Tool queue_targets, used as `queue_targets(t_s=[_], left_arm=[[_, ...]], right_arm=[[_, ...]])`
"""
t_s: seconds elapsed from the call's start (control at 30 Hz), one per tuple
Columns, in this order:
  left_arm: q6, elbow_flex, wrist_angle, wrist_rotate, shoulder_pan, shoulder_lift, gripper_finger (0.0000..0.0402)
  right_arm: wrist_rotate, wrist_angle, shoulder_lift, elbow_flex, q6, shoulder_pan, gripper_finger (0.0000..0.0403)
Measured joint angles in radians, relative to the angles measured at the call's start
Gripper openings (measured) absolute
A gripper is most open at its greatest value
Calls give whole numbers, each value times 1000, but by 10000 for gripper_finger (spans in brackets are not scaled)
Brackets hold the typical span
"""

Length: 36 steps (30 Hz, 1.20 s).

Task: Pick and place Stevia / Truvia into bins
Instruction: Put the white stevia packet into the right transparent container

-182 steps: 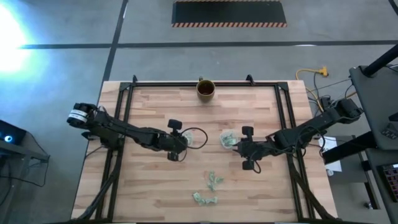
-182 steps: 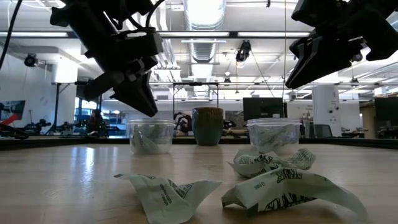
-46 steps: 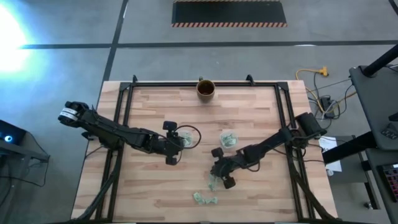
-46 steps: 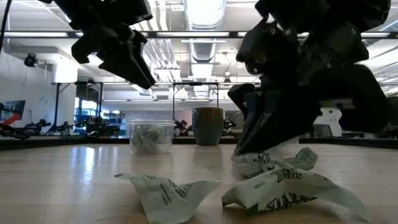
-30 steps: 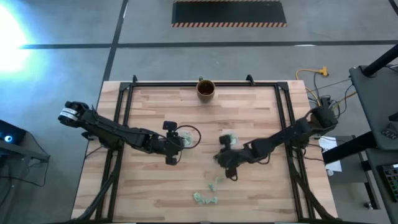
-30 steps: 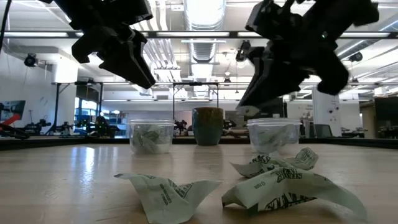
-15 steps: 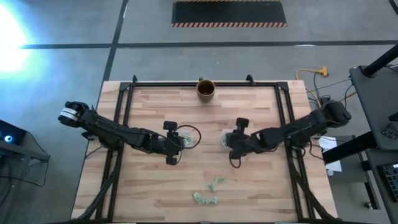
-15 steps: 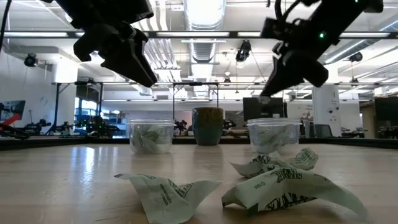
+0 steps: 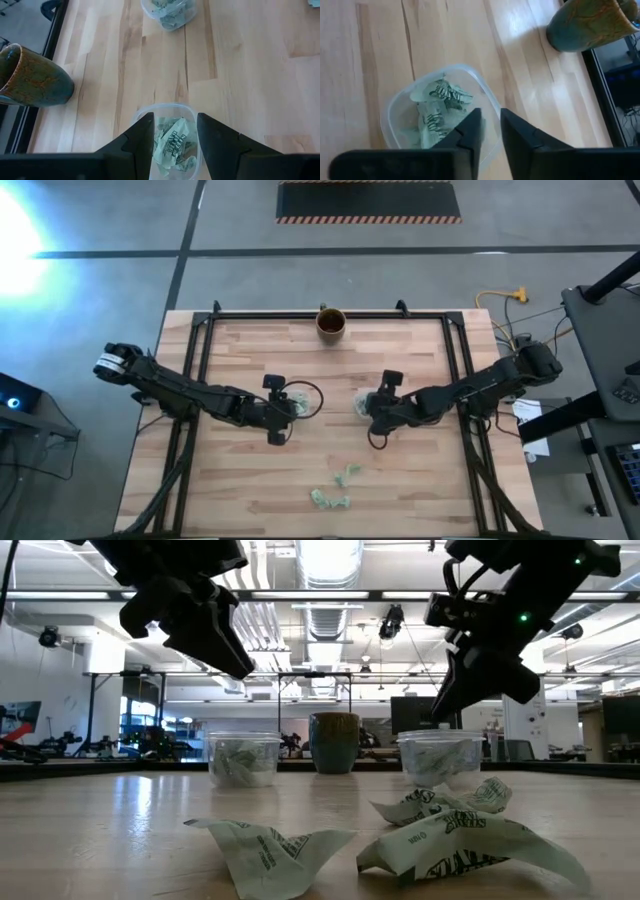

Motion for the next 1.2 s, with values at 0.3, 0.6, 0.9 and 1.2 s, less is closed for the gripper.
queue_targets(t_s=[0.3,0.6,0.9,1.2], left_arm=[[0,0,1,0,0,0,133],[0,-2,4,1,0,0,133],[1,0,36,2,0,0,133],[0,0,57,0,0,0,133]], right_arm=[[-46,-4,-22,4,-16,22,137],[-363,141,-67,-14,0,124,147],[-458,357,36,-32,-40,241,133],[-458,430,168,-32,22,272,128]])
